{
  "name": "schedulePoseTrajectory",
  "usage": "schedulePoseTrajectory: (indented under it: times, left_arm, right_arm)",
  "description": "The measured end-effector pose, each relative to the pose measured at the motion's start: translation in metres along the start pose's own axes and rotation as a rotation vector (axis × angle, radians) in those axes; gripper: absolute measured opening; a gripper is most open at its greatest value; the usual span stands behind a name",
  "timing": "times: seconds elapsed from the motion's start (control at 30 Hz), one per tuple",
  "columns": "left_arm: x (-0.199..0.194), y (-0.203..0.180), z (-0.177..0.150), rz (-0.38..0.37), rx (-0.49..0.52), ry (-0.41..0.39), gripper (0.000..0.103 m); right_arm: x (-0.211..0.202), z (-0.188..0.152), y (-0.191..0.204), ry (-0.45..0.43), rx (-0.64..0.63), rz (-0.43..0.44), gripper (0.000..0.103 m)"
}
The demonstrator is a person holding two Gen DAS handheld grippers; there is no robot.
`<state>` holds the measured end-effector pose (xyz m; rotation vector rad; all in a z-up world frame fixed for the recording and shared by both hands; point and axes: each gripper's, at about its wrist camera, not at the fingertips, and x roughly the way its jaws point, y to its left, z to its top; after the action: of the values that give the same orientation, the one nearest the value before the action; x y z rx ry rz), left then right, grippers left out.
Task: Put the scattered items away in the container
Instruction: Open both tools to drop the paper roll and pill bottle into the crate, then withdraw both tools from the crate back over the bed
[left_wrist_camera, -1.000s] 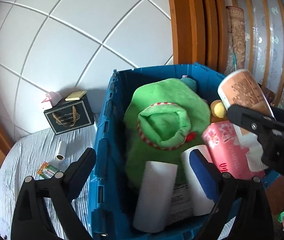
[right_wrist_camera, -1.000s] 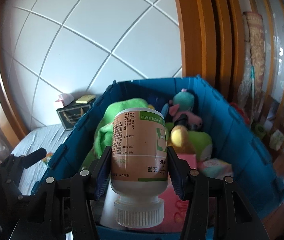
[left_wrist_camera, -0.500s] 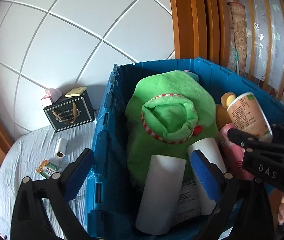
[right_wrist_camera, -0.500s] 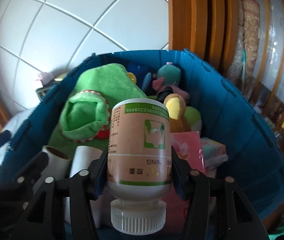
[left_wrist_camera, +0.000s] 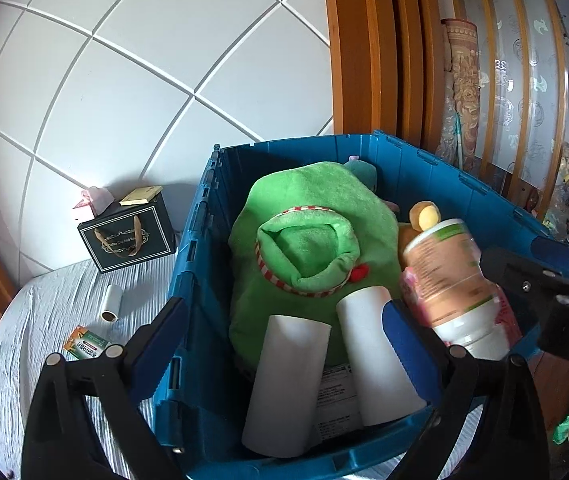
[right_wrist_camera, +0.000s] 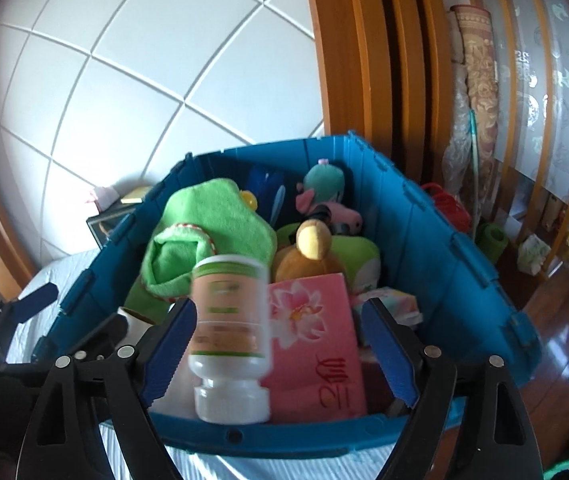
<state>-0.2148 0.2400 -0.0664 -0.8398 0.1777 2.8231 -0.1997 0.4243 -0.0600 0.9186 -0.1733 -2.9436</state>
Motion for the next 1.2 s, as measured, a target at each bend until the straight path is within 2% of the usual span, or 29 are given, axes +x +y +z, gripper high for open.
schedulePoseTrajectory:
  times: [0.23,0.37,0.63,0.97,1.2]
  left_arm:
    - [-0.009,-0.009,-0.002,-0.008,-0.002,-0.009,0.099]
    - [-0.014,-0.013,-0.004,-0.005,-0.01,-0.01,0.099]
    - [-0.026,-0.015,-0.011,0.022,-0.038,-0.009,0.103]
    - [-0.047,-0.008,-0.023,0.095,-0.072,-0.005,0.103]
    - [-0.06,0.015,-0.037,0.133,-0.1,0.009,0.103]
  right_arm:
    - [-0.018,-0.002,-0.01,-0.029,0.01,-0.008,0.09]
    - [-0.024,-0.003,-0.015,-0.039,0.006,-0.008,0.102]
    - [-0.027,-0.006,-0.021,-0.05,-0.002,0.036,0.102]
    - [-0.021,-0.013,-0.019,-0.037,-0.016,0.102,0.103]
    - [-0.025,-0.015,0.002,-0.046,-0.037,0.133,0.103]
